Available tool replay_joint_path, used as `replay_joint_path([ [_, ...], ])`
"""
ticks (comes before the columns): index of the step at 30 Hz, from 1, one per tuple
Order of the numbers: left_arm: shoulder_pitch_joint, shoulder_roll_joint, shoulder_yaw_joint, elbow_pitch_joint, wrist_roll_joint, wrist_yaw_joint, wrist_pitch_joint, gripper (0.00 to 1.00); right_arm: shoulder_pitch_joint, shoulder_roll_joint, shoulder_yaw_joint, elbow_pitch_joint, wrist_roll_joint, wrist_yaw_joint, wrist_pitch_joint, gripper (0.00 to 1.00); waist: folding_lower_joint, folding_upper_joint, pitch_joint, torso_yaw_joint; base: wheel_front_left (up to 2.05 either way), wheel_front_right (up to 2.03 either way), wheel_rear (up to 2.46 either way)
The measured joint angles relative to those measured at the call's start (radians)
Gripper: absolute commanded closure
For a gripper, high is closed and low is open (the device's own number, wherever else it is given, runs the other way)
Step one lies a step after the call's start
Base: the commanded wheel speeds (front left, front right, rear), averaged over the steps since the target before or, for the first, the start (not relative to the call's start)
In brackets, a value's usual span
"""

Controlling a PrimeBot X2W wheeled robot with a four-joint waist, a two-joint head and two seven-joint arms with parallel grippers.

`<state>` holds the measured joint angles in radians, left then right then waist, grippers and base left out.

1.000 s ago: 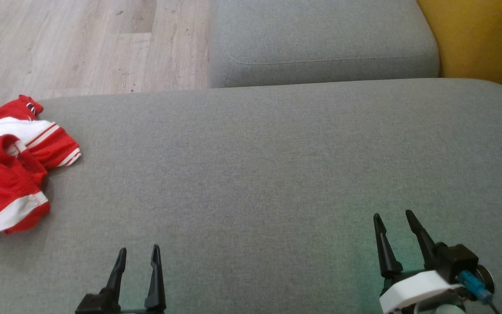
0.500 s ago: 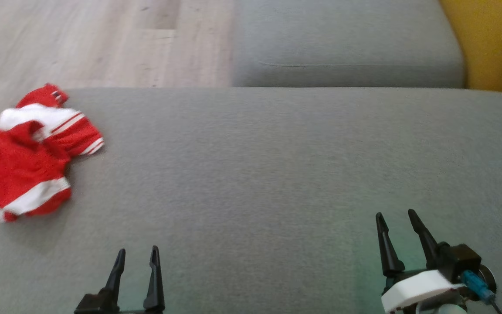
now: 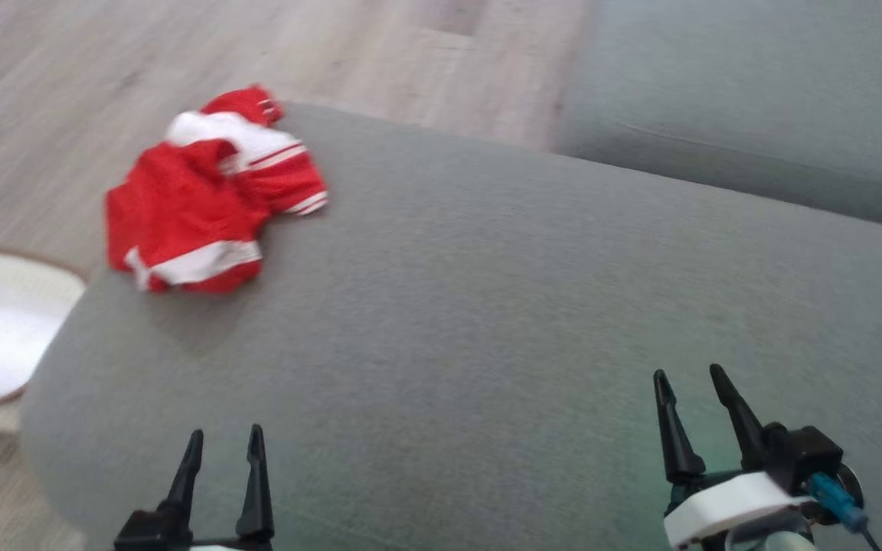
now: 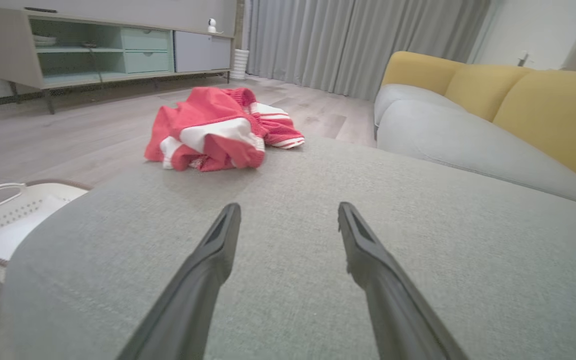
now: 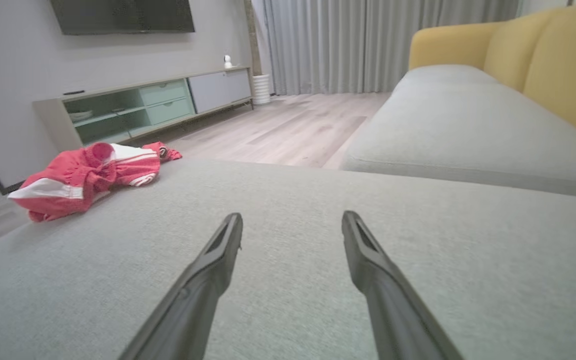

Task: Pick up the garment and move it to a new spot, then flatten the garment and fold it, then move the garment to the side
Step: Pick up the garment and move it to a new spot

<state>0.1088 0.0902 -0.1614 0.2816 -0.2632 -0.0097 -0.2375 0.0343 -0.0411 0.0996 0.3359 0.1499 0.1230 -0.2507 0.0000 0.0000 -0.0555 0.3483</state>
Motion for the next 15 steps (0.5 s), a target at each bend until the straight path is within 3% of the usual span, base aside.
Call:
replay_joint_path([
  [8,0.000,0.015,-0.002,-0.011,-0.003,0.001,0.008,0.00,-0.002,0.000,0.014,-0.001,0.000,0.000,0.000,0.00,0.0001,0.0000,0.004,0.111,0.00,0.00,0.00],
  [15,0.001,0.023,-0.001,-0.034,-0.006,0.009,0.008,0.00,-0.002,0.000,0.023,-0.001,0.000,0.000,0.000,0.00,0.0001,0.0000,0.009,0.132,0.00,0.00,0.00],
])
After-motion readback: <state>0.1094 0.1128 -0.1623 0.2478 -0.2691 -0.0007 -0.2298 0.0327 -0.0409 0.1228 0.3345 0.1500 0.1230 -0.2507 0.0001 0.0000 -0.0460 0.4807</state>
